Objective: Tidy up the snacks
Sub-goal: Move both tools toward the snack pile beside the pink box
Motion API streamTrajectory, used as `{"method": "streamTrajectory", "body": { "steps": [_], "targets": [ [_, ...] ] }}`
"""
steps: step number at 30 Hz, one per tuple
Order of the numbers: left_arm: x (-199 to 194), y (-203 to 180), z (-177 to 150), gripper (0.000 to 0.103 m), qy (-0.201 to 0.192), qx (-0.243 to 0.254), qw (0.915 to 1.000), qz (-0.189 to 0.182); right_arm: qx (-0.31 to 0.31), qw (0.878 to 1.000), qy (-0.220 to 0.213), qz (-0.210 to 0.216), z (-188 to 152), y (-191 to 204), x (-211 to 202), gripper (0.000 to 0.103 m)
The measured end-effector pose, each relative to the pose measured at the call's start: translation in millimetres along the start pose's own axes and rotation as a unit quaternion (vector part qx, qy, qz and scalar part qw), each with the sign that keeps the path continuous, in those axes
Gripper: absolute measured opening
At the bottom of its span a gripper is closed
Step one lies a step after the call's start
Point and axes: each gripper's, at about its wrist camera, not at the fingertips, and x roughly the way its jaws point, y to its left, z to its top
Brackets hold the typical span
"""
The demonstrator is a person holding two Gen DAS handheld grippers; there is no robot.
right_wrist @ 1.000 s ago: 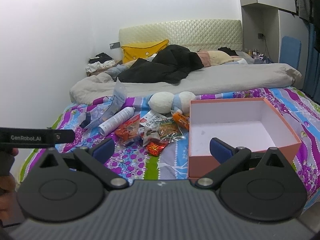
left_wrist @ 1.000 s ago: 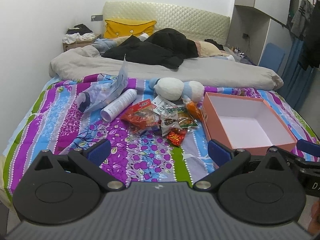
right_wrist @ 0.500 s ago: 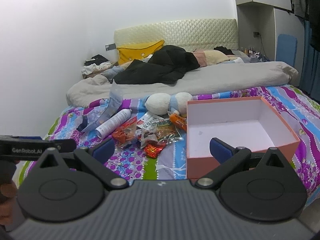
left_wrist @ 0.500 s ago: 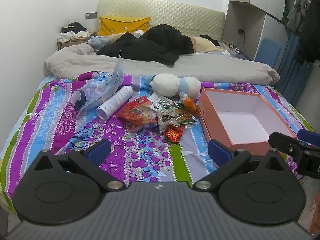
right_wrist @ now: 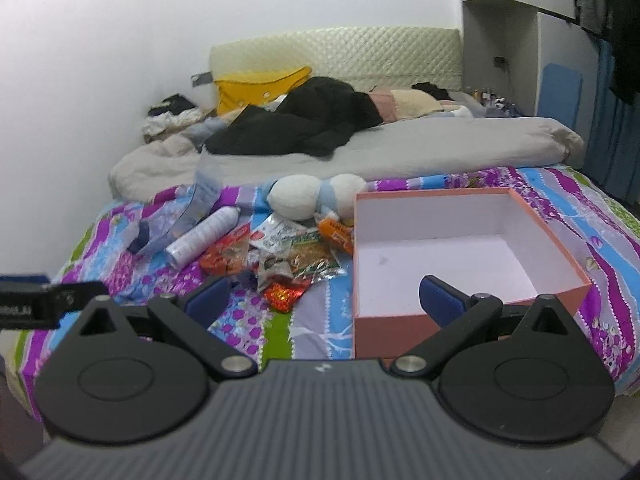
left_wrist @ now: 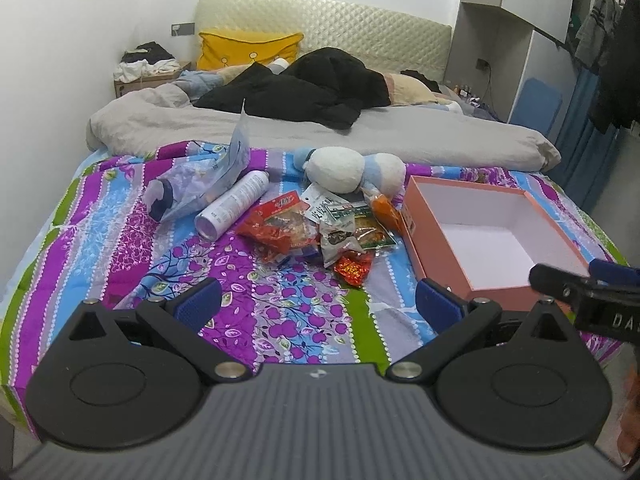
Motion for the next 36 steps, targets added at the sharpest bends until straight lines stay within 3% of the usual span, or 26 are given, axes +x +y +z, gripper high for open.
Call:
{"method": "streamTrajectory", "body": {
  "steps": [7, 22, 27, 36],
  "targets": [
    [0.5, 2.0, -1.0, 0.103, 0.001, -0.005, 1.0, -0.005, -0.01, 1.0, 0.005, 0.029, -9.2, 7.6, 0.9, 0.103],
    [18.1, 12.6, -1.6, 0.103, 0.005, -0.007, 0.9999, -0.011, 0.025, 0.999, 0.038, 0.023, -24.8, 2.0, 10.1, 0.103],
    [27.2, 17.1, -0.1, 0.103, 0.008, -0.006, 0.9999, -0.002, 0.013, 0.998, 0.052, 0.031, -36.9, 9.3, 18.0, 0.103],
    [57.6, 35.7, 4.2, 0.103, 0.011, -0.005, 0.9997, 0.022, 0.052, 0.997, 0.055, 0.029, -57.2, 2.7, 42.6, 0.103]
  ]
}}
